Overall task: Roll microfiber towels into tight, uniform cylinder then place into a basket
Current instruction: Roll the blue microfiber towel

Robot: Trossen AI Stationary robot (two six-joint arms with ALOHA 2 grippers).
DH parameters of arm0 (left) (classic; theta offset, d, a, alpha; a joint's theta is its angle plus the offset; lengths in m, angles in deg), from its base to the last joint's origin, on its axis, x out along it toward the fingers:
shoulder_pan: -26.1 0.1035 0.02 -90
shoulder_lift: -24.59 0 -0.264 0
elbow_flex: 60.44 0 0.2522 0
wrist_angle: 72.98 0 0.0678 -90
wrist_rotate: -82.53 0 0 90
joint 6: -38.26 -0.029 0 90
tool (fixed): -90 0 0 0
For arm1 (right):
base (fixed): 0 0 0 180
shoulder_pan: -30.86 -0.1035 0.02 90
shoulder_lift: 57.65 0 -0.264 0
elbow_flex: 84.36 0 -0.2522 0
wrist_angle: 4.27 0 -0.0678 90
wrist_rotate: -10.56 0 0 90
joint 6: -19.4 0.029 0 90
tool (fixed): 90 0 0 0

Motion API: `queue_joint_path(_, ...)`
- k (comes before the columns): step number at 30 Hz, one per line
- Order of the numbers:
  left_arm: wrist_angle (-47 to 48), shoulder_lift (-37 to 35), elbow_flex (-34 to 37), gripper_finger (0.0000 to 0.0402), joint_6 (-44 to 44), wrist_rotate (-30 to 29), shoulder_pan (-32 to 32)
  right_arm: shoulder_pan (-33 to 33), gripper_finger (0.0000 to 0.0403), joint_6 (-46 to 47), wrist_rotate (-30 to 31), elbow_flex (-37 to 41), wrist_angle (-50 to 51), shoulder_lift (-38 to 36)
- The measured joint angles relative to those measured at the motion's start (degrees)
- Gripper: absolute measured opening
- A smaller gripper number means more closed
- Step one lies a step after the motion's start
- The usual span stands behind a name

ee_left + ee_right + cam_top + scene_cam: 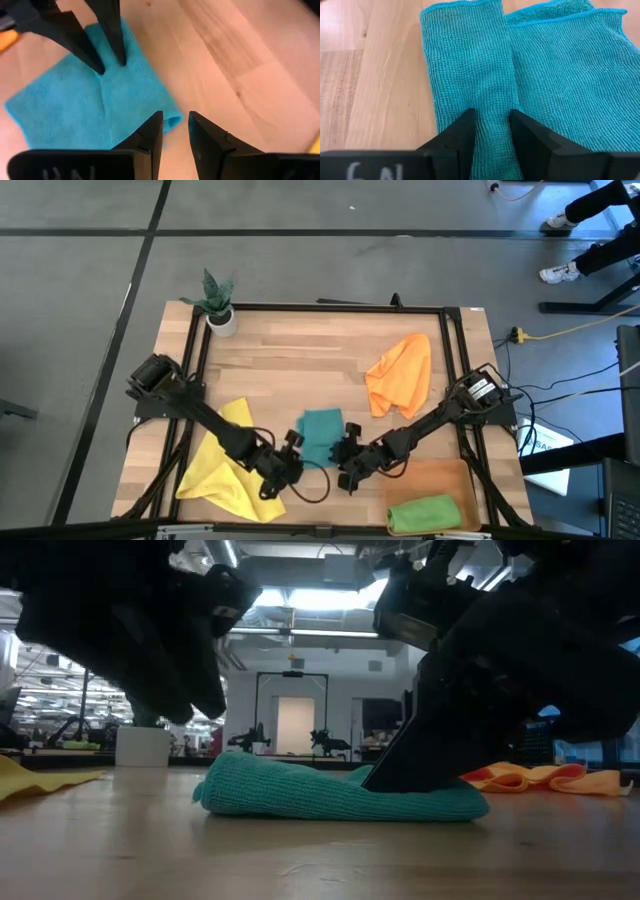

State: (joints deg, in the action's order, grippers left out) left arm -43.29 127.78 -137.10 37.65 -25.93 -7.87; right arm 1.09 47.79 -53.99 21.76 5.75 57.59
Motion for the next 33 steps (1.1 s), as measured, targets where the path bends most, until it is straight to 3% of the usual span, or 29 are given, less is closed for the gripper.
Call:
queue_joint_path(13, -6.0, 5.3, -0.1, 0.008, -5.7, -7.3, 0.0, 0.0, 0.0128, 0.0, -1.0, 0.0, -0.5, 0.0)
queue_joint_path(33, -6.9, 10.5, -0.3, 0.0074, 3.3, -6.2, 0.5, 0.0, 0.0128, 1.1, -1.2, 0.0, -0.8, 0.1)
